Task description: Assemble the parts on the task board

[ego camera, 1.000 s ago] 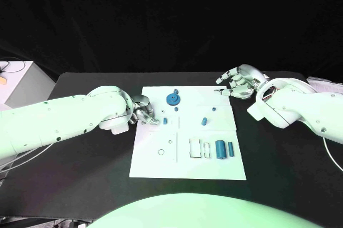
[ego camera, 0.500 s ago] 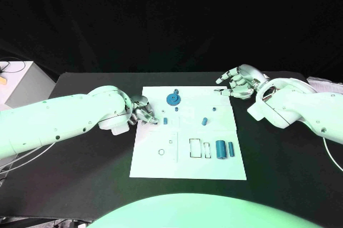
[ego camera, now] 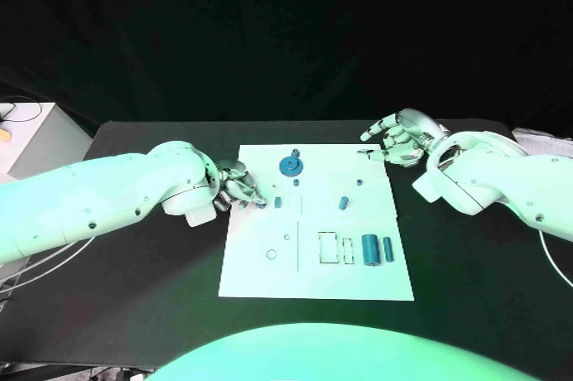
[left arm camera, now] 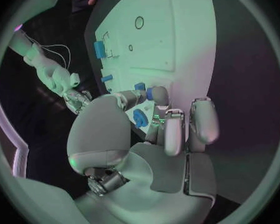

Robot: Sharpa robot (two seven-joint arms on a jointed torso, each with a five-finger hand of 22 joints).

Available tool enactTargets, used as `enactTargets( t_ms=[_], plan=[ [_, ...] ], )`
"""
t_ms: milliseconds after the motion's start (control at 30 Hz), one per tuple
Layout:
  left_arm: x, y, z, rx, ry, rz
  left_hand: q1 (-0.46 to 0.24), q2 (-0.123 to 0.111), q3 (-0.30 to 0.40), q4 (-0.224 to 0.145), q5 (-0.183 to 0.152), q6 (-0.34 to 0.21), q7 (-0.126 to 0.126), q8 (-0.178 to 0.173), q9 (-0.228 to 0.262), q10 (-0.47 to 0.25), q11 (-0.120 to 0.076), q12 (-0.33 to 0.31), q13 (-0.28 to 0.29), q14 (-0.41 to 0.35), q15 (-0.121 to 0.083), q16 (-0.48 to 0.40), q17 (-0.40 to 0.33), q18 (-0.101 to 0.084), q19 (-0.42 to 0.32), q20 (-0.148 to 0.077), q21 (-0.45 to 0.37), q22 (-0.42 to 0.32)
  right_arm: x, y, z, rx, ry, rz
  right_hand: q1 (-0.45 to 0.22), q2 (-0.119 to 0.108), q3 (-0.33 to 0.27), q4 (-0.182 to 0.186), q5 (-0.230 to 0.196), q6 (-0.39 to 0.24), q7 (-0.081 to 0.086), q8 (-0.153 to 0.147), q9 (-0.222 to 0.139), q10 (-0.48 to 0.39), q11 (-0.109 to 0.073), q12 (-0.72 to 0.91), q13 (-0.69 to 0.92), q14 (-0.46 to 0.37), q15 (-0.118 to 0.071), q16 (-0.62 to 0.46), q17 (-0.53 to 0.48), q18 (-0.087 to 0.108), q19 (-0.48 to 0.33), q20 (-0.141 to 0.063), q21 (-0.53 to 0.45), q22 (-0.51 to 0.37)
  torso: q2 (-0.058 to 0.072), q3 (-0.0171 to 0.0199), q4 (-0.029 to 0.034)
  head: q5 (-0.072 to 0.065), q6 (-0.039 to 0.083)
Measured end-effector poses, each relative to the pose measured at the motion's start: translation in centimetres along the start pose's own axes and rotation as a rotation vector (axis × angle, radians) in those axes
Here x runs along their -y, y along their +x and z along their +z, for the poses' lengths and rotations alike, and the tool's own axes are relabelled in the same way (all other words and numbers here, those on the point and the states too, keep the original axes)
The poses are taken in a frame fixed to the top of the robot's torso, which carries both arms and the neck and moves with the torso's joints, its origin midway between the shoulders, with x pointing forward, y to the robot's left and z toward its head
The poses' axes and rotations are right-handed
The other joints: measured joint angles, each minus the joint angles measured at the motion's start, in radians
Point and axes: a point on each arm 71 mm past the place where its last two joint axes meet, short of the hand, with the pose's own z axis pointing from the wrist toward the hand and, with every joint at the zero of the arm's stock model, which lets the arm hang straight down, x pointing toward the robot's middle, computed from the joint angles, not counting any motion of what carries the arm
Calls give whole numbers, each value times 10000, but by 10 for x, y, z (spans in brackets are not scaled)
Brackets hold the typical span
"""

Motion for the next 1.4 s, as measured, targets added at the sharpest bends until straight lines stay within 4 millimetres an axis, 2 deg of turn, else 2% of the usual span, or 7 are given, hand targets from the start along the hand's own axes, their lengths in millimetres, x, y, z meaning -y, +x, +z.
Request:
enactTargets(
  t_ms=[467,867,1033,1400],
  plan=[
    [4,-12,2,-205,-9,-23,1,1,-30,-30,-28,-23,-4,50,9,-42,-11,0,10,0,0,0,0,0,0,0,0,58,1,1,0,-21,13,1,0,0,0,0,0,0,0,0,0,0,0,0,-1,0,0,0,-1,0,0,0,0,-2,2,-17,7,-49,0],
    [31,-44,8,-839,-57,1195,1,0,-58,-58,-32,-40,12,50,-16,-42,-10,0,3,0,0,0,0,1,0,0,0,82,0,2,1,-49,2,3,0,0,-1,1,0,0,0,0,0,0,0,0,-1,0,0,0,-2,0,0,0,0,-3,6,-13,-4,-7,0],
    [39,-43,13,-1341,-146,1741,1,0,-85,-85,-36,-41,13,48,-26,-41,-10,0,32,0,0,0,0,0,0,0,0,81,-1,3,2,-64,-12,4,0,0,-1,1,-1,0,0,-1,0,0,0,0,-1,0,0,0,-2,0,0,0,0,-3,6,-8,0,2,0],
    [44,-37,16,-1860,-322,2577,-3,-4,-115,-115,22,27,21,44,-80,-37,-6,42,162,0,0,38,0,0,0,0,40,163,-1,3,2,-66,-12,4,0,0,27,29,-1,0,0,39,-13,0,0,0,-2,0,0,0,-3,0,0,0,0,-4,-6,-2,12,17,0]
  ],
)
